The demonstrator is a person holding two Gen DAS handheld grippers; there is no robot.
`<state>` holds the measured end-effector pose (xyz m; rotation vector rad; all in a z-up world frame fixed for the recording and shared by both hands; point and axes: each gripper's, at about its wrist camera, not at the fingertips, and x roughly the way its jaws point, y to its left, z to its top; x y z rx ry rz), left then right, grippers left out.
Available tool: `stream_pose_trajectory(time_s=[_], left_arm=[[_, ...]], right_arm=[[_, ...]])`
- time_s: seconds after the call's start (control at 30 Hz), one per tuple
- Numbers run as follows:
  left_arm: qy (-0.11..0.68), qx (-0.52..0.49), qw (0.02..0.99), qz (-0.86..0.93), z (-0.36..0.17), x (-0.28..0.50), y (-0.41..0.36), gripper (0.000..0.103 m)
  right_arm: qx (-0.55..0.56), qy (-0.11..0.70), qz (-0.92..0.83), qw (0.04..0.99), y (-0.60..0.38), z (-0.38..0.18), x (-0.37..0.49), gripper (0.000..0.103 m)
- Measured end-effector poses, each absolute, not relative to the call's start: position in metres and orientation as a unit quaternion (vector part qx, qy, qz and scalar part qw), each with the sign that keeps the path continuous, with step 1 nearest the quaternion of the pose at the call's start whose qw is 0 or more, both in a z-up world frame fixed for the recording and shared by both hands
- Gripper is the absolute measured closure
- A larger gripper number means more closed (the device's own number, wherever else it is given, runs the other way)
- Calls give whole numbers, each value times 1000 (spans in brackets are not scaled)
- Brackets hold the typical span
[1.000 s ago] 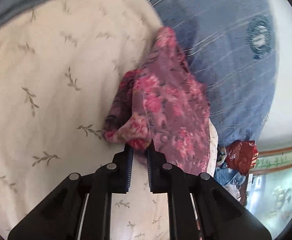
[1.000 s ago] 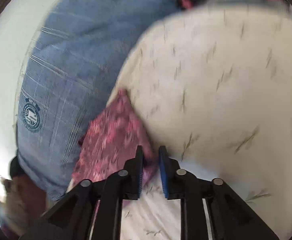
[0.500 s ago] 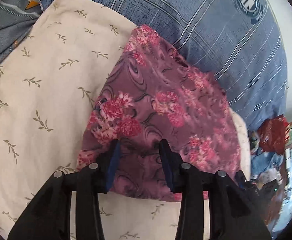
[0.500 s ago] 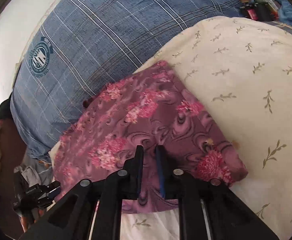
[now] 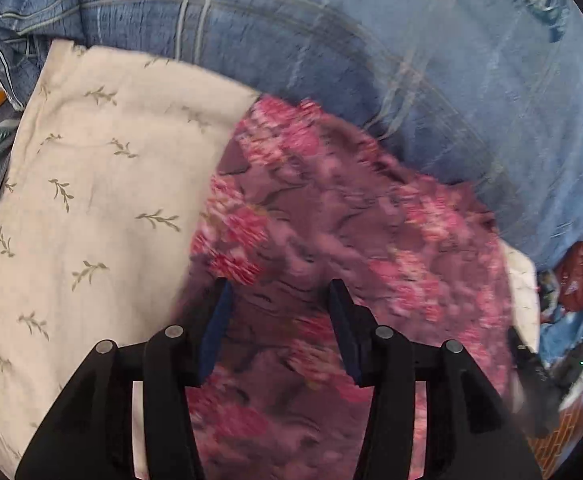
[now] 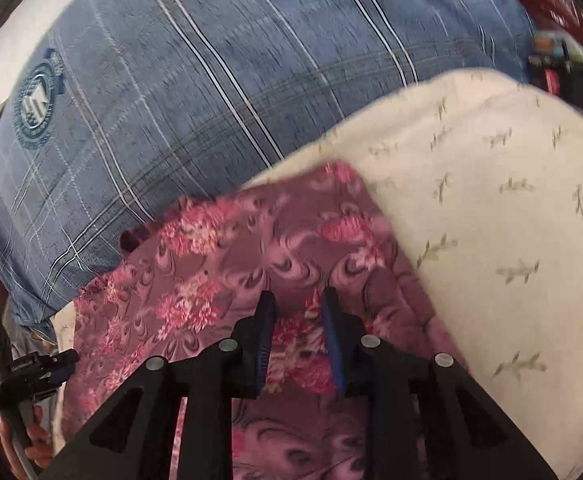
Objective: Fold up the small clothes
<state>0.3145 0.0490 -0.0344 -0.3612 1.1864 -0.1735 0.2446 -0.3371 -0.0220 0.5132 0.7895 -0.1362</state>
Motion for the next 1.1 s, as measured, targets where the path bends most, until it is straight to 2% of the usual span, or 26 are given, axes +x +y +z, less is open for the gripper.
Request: stream_pose_trajectory(time_s=[0.17, 0.33, 0.4, 0.53, 0.63, 0.73, 0.83, 0.93, 1.0, 1.03, 1.1], left_arm=[[577, -229, 774, -123, -31, 323, 77, 55], [583, -276, 756, -110, -23, 320, 131, 55], [587, -281, 752, -104, -22, 319, 148, 54], [604, -294, 734, -103, -26, 310, 175, 52], [609, -285, 733, -105, -26, 306, 185, 50], [615, -275, 731, -109, -27, 307, 186, 47], [624, -275, 721, -119, -30, 310, 180, 46], [630, -287, 709, -135, -33, 316, 170, 46], [635, -294, 698, -153, -35, 323, 161, 41], [637, -294, 693, -162, -35, 327, 156, 38], [643, -291, 686, -177, -36, 337, 144, 31]], right_arm=[[204, 375, -64, 902, -306, 1, 230, 72], [141, 388, 75, 908, -213, 6, 209, 61], [91, 396, 150, 901, -161, 6, 200, 61], [-11, 404, 233, 885, -80, 2, 187, 46], [-75, 411, 271, 867, -37, -3, 175, 44], [-139, 408, 262, 863, -9, -10, 171, 37], [-229, 398, 215, 862, 19, -21, 177, 37], [-309, 343, 153, 874, 42, -28, 177, 44], [-330, 314, 124, 882, 52, -28, 177, 85], [-333, 302, 115, 886, 54, -25, 176, 96], [-321, 275, 104, 900, 51, -16, 175, 97]])
